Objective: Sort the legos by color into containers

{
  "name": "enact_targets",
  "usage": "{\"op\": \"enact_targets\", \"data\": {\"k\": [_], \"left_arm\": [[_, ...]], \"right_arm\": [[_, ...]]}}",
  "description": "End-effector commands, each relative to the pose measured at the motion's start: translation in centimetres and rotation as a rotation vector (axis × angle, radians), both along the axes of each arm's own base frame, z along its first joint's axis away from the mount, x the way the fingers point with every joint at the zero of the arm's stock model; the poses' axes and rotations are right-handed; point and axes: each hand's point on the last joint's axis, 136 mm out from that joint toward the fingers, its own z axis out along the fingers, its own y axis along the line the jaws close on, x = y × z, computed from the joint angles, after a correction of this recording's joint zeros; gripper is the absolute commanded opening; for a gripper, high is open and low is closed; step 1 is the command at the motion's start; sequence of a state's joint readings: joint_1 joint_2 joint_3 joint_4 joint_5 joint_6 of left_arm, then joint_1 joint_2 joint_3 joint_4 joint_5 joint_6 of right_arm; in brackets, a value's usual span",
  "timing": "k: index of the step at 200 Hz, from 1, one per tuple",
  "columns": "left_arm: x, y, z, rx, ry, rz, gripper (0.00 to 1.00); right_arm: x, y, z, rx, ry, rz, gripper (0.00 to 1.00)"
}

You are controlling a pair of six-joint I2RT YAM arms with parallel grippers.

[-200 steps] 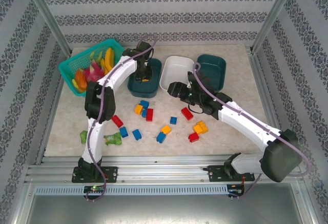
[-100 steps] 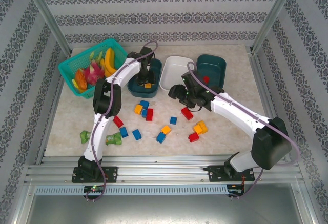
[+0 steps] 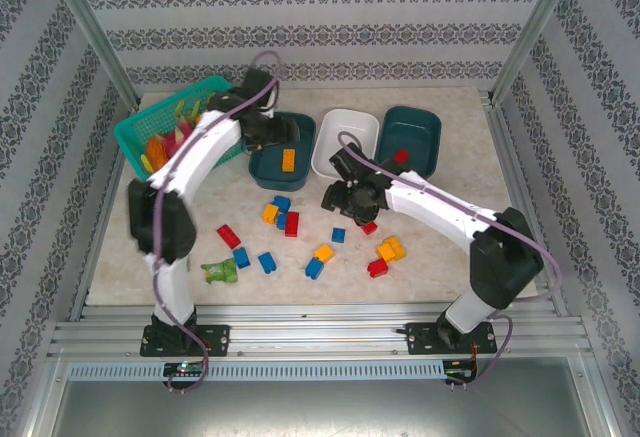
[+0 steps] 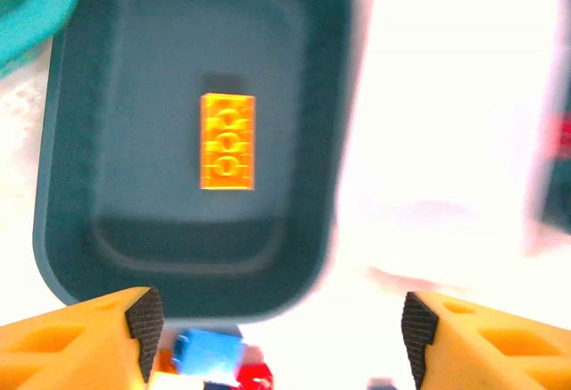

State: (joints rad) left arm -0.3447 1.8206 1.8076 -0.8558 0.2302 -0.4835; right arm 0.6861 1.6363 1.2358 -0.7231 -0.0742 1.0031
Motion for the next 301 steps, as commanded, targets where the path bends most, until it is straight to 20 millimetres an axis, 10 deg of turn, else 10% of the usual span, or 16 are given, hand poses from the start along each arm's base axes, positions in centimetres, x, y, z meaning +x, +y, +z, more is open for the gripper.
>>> {"op": "enact_targets", "data": {"k": [1,58,113,212,260,301], "left_arm": [[-3.7,-1.7,3.2,-0.223,-0.061,-0.075,0.75],[-16.6,-0.3,0.7,-0.368,-0.043,-0.107,0.80],[-21.6,2.0,-1.6,-0.407,-0.029,-0.033,0.82],[-21.7,2.5,-1.5,-0.410,-0.046,-0.009,0.81],[-18.5,2.1,2.1,-0.416,-0.100,0.044,0.81],[-13.1,0.3,4.3,-0.414,-0.122,0.053,0.81]], "right_arm": [[-0.3,0.1,-1.1,-0.055,0.052,-0.008,0.63],[-1.6,0.4,-5.4,-0.143,0.172,0.063,0.58],[-1.8,0.5,-8.2,-0.168,0.216,0.061,0.57],[-1.3,0.3,-7.5,-0.200,0.182,0.081,0.25],[4.8,1.0,2.1,-0.206,-0.090,0.156,0.24],[11.8,0.6,4.0,-0.145,-0.150,0.131,0.23]]}}
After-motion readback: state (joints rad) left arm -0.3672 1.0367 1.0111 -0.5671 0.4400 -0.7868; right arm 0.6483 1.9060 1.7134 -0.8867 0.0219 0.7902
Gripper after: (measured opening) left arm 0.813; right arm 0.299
